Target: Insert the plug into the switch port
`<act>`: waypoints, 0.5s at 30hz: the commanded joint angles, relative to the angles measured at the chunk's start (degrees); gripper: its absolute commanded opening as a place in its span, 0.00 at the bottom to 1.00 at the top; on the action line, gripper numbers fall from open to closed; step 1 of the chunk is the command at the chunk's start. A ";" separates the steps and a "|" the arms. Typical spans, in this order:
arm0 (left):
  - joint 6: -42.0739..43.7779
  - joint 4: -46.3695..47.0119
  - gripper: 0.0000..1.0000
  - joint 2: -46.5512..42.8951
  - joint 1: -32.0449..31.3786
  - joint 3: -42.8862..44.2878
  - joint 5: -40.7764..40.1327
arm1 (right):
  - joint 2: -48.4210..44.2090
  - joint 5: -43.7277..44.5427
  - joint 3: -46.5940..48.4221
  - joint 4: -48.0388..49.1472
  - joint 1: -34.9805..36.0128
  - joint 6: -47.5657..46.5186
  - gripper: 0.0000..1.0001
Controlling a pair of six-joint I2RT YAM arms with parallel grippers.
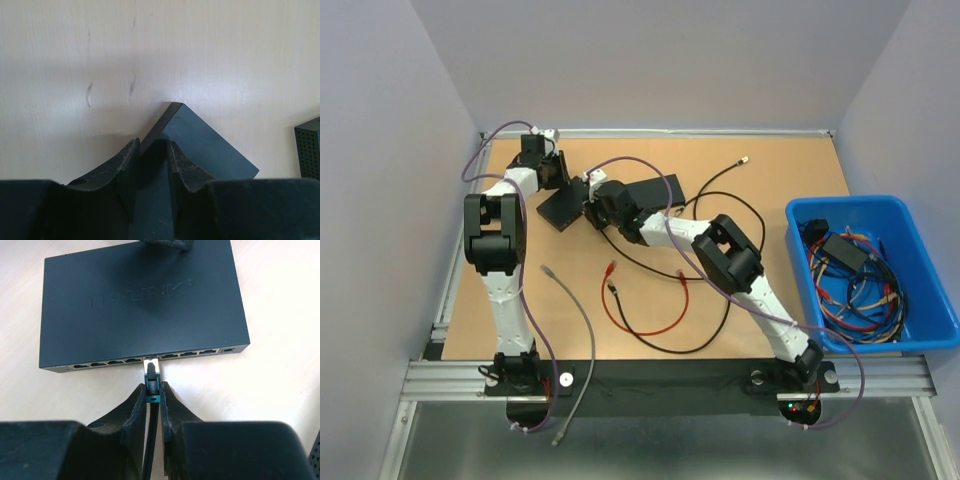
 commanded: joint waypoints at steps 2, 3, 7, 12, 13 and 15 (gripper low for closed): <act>0.20 -23.26 0.36 3.13 -4.74 -3.38 8.78 | -0.58 2.60 12.28 16.41 -2.33 1.62 0.02; 0.11 -23.18 0.35 3.04 -5.18 -3.38 8.34 | -0.32 2.43 13.24 15.62 -2.24 1.88 0.02; -0.33 -23.00 0.35 2.69 -5.88 -3.55 6.49 | 2.22 2.16 20.36 10.61 -2.33 1.62 0.03; -0.33 -23.18 0.35 2.51 -6.41 -3.73 5.61 | 6.62 3.65 29.40 5.07 -2.42 0.83 0.06; -0.24 -23.18 0.35 2.51 -6.41 -3.73 5.61 | 6.89 4.00 29.95 4.72 -2.51 0.74 0.07; -0.16 -23.18 0.35 2.51 -6.41 -3.82 5.61 | 7.94 4.44 29.95 5.59 -2.59 0.92 0.07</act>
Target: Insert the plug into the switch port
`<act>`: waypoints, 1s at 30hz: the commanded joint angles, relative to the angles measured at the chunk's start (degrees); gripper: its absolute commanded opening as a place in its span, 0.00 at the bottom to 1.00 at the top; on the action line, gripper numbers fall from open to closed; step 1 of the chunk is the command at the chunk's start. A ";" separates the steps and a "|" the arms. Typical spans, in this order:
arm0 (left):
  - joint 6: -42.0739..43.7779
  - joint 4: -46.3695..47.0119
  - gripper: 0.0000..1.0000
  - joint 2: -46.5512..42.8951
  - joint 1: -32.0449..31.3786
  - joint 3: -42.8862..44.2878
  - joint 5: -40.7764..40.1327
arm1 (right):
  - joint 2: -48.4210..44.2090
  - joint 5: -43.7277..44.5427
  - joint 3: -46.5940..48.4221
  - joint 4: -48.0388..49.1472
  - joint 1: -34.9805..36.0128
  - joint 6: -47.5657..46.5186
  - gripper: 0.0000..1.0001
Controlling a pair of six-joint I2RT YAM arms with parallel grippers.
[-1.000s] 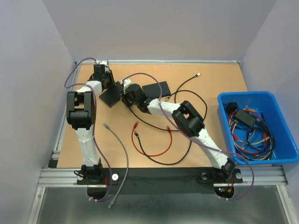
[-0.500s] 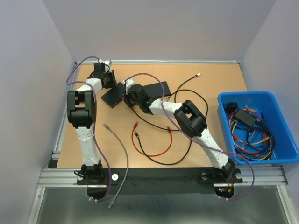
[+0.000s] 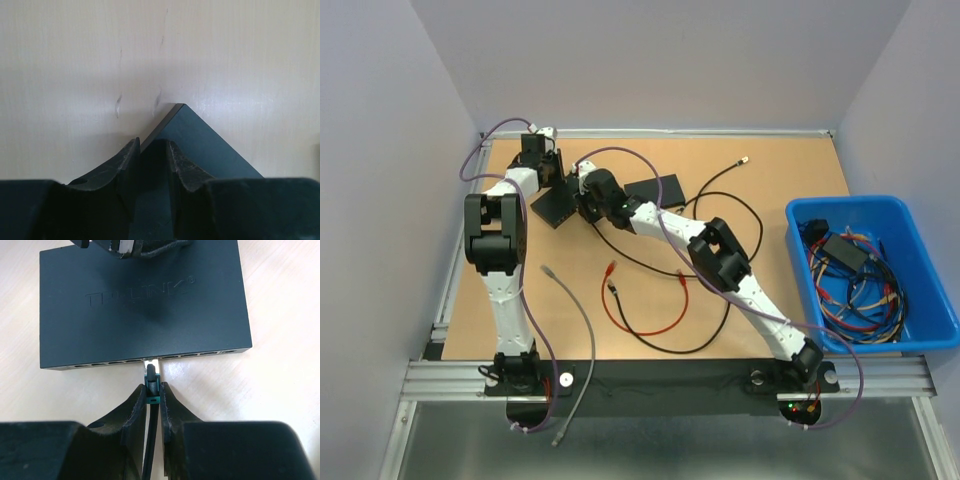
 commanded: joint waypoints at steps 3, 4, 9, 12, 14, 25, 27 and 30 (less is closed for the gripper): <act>-2.04 -25.21 0.35 2.47 -6.22 -3.93 11.42 | 0.97 6.22 6.74 26.10 -2.70 -0.13 0.06; -1.95 -25.30 0.35 2.47 -6.22 -3.84 11.51 | 1.15 6.31 4.82 27.06 -2.71 -0.31 0.06; -1.77 -25.38 0.35 2.55 -6.22 -3.84 11.78 | 3.00 7.45 2.69 29.44 -2.71 -0.92 0.05; -1.42 -25.47 0.35 2.55 -6.13 -3.75 11.86 | 3.27 7.36 3.56 29.44 -2.71 -0.84 0.05; -1.42 -25.39 0.35 2.47 -6.13 -3.84 11.78 | 2.22 7.19 4.70 29.44 -2.71 -0.83 0.05; -1.42 -25.21 0.35 2.20 -6.22 -4.28 11.78 | 2.47 6.92 12.88 31.73 -2.79 0.92 0.09; -1.51 -25.12 0.35 2.11 -6.13 -4.45 11.78 | 2.74 7.01 12.80 31.99 -2.88 2.06 0.09; -1.59 -25.12 0.35 2.03 -6.22 -4.54 11.69 | 1.34 7.01 10.08 34.44 -2.79 3.38 0.09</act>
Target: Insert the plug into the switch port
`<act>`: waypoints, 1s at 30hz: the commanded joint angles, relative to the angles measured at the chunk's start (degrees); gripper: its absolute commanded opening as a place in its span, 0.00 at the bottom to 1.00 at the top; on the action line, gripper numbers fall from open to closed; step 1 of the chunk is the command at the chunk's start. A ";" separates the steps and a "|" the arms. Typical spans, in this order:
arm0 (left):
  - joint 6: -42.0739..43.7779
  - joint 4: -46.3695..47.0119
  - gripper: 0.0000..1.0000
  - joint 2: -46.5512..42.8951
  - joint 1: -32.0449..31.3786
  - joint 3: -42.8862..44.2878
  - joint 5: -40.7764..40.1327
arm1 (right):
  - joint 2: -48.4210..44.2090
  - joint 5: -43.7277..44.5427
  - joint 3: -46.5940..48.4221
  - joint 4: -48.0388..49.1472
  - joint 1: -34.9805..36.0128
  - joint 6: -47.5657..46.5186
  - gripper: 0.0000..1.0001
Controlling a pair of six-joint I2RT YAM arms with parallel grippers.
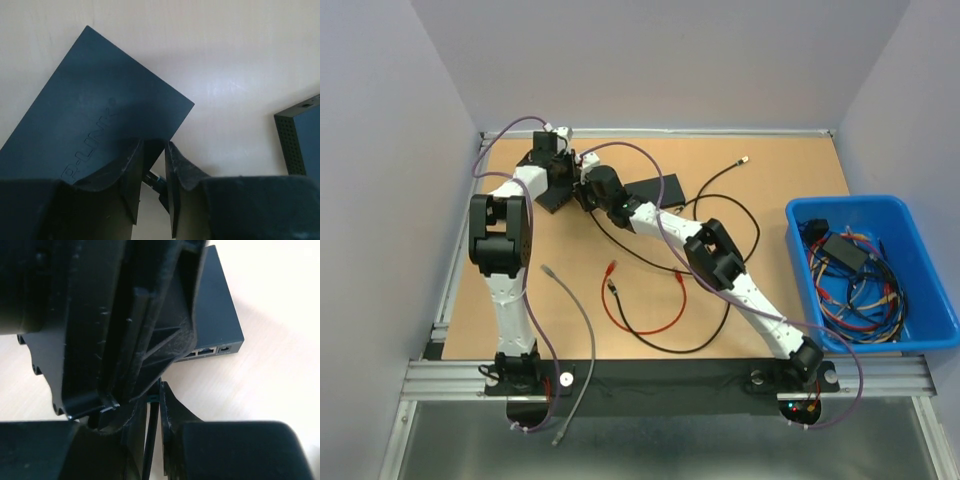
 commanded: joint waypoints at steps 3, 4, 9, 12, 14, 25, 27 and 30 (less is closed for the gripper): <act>-2.25 -20.53 0.35 3.95 -2.70 -4.72 8.69 | -5.28 4.30 3.61 26.42 -2.05 2.67 0.10; -2.16 -20.53 0.35 3.95 -2.70 -4.72 8.61 | -5.19 4.65 3.80 26.24 -2.05 2.40 0.10; -2.95 -19.13 0.36 3.77 -2.35 -4.46 8.69 | -6.67 5.70 -0.93 26.33 -2.05 0.73 0.18; -4.44 -17.81 0.38 3.69 -1.73 -3.93 8.52 | -8.17 6.41 -5.59 26.94 -2.05 0.55 0.22; -5.32 -17.11 0.42 3.25 -1.38 -2.79 7.82 | -9.58 7.19 -10.34 28.34 -2.05 0.38 0.25; -9.19 -17.89 0.61 0.09 1.70 8.10 1.67 | -16.78 8.43 -23.08 30.28 -1.96 -0.76 0.61; -9.89 -17.98 0.62 -0.70 1.96 10.39 -0.26 | -20.64 8.95 -25.81 31.08 -2.05 -1.99 0.64; -11.29 -17.81 0.63 -4.21 1.96 11.89 -2.46 | -26.69 10.35 -32.56 31.17 -2.05 -2.96 0.72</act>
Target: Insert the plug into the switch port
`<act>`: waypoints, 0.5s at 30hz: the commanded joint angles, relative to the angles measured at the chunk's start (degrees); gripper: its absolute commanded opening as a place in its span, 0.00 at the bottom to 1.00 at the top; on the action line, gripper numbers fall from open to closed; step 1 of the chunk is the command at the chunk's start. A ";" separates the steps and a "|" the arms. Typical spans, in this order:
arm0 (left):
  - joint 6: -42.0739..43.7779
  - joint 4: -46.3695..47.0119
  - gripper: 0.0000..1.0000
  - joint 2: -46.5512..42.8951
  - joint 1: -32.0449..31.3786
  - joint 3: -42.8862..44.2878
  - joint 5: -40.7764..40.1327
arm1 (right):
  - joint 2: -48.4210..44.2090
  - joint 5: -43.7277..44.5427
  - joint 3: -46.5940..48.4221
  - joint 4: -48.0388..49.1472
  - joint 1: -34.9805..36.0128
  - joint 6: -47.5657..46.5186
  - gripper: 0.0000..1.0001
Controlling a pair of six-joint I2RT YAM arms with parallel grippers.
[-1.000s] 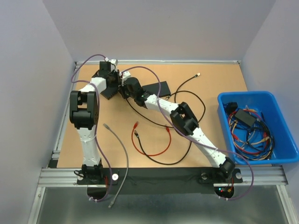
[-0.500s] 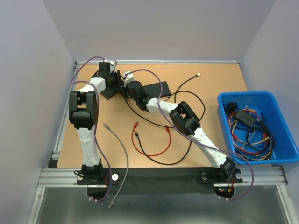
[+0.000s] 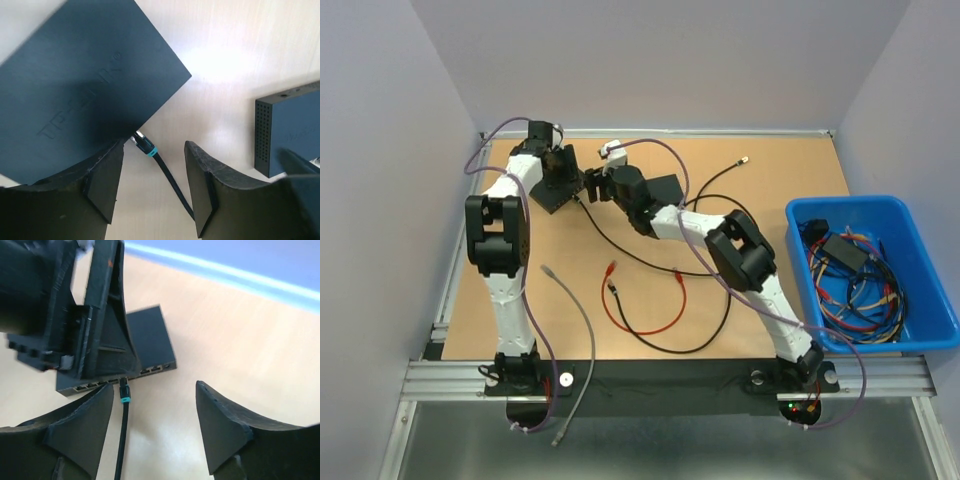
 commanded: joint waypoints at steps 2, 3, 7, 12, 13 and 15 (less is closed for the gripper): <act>-3.11 -0.78 0.63 -7.44 0.37 1.02 -5.94 | -14.41 4.42 -7.61 8.48 -0.43 -1.71 0.73; -4.33 -0.07 0.63 -10.76 0.10 -0.49 -6.74 | -18.35 4.60 -9.28 8.48 -0.43 -1.02 0.75; -7.06 2.83 0.62 -18.95 -0.69 -11.12 -10.17 | -29.97 3.82 -20.69 4.80 -0.26 3.11 0.76; -8.12 4.85 0.60 -28.26 -5.16 -22.63 -12.72 | -41.40 -0.66 -28.96 -8.53 0.97 10.47 0.76; -8.38 5.29 0.59 -29.41 -7.52 -26.04 -13.94 | -42.64 -1.37 -30.38 -10.49 1.41 12.24 0.76; -10.23 6.43 0.59 -31.88 -9.90 -29.23 -15.43 | -46.42 -3.49 -33.11 -14.89 1.94 17.95 0.75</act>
